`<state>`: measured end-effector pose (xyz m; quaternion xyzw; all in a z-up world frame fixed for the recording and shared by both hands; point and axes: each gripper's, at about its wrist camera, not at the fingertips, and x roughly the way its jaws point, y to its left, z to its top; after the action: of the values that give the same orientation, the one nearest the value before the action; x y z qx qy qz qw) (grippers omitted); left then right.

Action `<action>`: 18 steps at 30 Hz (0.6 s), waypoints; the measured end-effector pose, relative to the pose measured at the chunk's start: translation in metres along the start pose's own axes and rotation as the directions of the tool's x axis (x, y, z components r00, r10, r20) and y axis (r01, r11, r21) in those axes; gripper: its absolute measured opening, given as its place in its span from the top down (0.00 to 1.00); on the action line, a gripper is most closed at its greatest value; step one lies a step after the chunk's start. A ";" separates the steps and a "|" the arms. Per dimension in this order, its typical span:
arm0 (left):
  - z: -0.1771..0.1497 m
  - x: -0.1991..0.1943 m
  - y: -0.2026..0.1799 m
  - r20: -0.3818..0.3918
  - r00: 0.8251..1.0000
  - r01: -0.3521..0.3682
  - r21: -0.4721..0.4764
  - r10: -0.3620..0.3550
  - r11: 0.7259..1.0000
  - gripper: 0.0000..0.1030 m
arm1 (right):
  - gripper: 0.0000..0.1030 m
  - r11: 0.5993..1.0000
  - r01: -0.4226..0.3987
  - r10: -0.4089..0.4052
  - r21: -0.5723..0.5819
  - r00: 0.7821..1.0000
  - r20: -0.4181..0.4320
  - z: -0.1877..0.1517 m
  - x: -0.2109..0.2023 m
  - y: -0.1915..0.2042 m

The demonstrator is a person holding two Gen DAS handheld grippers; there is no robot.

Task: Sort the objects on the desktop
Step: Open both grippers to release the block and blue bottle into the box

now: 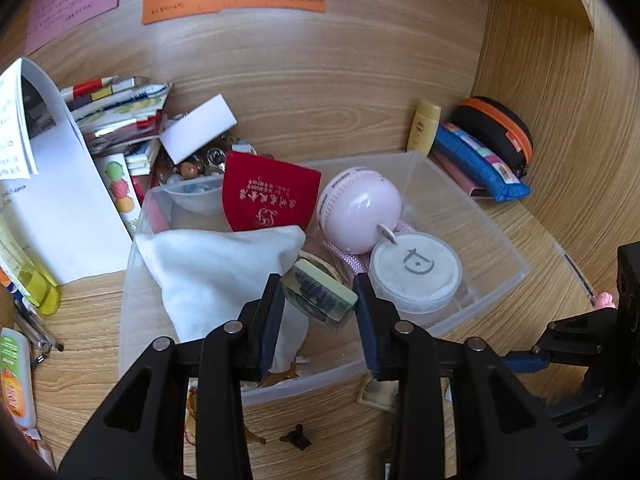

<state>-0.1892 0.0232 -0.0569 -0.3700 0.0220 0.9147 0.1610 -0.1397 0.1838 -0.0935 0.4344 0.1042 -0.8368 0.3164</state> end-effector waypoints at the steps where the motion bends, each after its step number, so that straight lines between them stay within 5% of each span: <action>1: -0.001 0.002 -0.001 -0.006 1.000 -0.003 0.001 0.003 1.000 0.66 | 0.76 1.000 -0.003 0.003 -0.004 1.000 -0.003 -0.001 0.002 0.000; 7: 0.000 0.007 -0.003 -0.015 1.000 -0.007 -0.003 0.007 1.000 0.66 | 0.77 0.997 0.051 -0.051 -0.053 0.999 0.000 -0.005 0.019 0.012; 18: 0.000 0.004 -0.004 -0.010 1.000 -0.011 0.015 0.011 1.000 0.66 | 0.79 0.999 0.011 -0.014 0.037 0.997 0.074 -0.005 0.007 -0.002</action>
<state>-0.1911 0.0278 -0.0597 -0.3734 0.0316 0.9135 0.1585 -0.1410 0.1846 -0.1023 0.4083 0.0799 -0.8561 0.3067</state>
